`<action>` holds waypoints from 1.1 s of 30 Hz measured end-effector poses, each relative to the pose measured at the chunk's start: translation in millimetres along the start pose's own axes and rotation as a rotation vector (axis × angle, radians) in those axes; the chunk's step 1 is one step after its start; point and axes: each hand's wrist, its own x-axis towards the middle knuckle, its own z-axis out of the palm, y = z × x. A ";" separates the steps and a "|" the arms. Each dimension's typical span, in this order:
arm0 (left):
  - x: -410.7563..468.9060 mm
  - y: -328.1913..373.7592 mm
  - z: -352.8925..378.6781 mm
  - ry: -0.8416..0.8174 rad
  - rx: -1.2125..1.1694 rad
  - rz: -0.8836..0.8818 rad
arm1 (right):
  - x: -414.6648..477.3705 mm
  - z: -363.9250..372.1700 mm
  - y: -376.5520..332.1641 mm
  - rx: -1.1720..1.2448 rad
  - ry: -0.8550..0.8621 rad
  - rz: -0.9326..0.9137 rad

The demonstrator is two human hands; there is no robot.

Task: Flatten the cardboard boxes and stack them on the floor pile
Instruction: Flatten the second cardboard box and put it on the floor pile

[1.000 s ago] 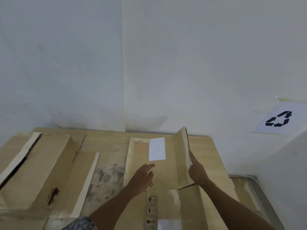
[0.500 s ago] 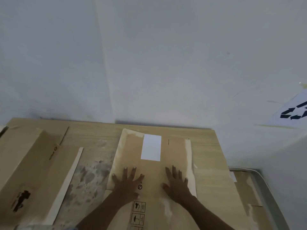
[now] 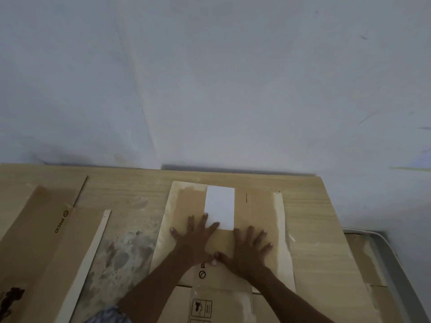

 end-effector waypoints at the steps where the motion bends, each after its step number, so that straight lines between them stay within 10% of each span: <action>1: 7.1 -0.9 0.1 -0.036 -0.014 -0.011 | 6.2 -8.0 1.1 0.018 0.029 -0.025; 12: 70.8 -22.3 -20.4 0.118 0.022 0.122 | 70.2 -45.1 4.9 0.087 0.258 -0.102; 33: 104.9 -25.0 -46.8 0.022 -0.020 0.023 | 115.3 -70.4 -3.3 0.158 0.097 -0.062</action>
